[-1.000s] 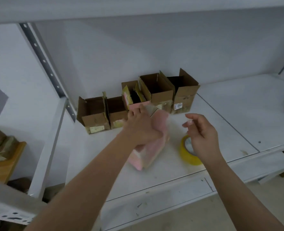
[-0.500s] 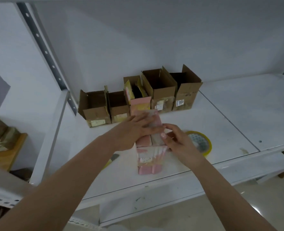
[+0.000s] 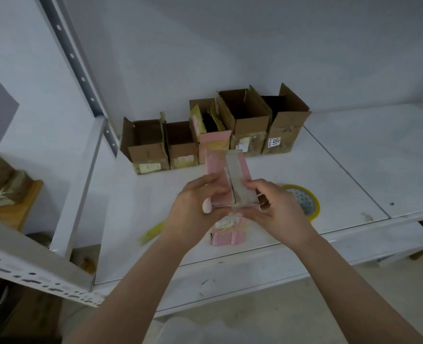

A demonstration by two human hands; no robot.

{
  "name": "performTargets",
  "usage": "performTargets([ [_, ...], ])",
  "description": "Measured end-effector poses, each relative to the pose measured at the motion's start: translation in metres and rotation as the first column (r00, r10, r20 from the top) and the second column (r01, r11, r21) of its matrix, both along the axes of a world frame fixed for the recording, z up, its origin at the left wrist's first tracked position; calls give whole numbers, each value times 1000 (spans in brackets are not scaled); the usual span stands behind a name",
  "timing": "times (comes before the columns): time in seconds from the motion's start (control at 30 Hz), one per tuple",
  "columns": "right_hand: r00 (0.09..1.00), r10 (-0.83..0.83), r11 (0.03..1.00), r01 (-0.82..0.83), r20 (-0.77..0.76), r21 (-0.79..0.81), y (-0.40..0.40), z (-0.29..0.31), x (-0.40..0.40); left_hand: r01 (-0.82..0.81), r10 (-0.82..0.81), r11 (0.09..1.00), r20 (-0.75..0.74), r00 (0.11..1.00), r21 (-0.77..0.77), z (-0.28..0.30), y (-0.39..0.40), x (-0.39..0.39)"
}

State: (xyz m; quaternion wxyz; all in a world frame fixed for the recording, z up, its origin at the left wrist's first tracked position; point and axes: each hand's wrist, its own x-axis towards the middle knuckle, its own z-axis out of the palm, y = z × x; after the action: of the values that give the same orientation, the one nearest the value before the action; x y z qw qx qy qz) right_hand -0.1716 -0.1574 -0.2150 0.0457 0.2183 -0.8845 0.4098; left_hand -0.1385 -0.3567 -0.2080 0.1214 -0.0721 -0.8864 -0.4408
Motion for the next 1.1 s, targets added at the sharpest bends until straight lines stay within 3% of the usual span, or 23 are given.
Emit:
performTargets([
  [0.13, 997, -36, 999, 35, -61, -25, 0, -4, 2, 83, -83, 996, 2, 997, 29, -1, -1, 3],
  [0.3, 998, -46, 998, 45, -35, -34, -1, -4, 3, 406, -414, 910, 248, 876, 83, 11, -40, -1],
  [0.37, 998, -52, 998, 51, -44, -26, -2, -4, 3, 451, -442, 892, 255, 860, 24, 13, -49, -5],
  [0.43, 997, -58, 998, 57, -46, -18, -3, -3, 4, 426, -417, 905, 181, 891, -12, 10, -46, -7],
  [0.7, 999, -36, 997, 35, -15, -71, 5, -7, 4, 200, -195, 975, -66, 979, 96, -15, -13, -1],
  [0.93, 993, -43, 998, 38, -114, -43, 11, -12, 6, 200, -193, 967, -60, 979, 157, -20, -9, 0],
  [1.1, 992, -18, 994, 4, -127, -109, 9, -16, 7, 150, -135, 958, -75, 988, 244, -20, 0, 1],
])
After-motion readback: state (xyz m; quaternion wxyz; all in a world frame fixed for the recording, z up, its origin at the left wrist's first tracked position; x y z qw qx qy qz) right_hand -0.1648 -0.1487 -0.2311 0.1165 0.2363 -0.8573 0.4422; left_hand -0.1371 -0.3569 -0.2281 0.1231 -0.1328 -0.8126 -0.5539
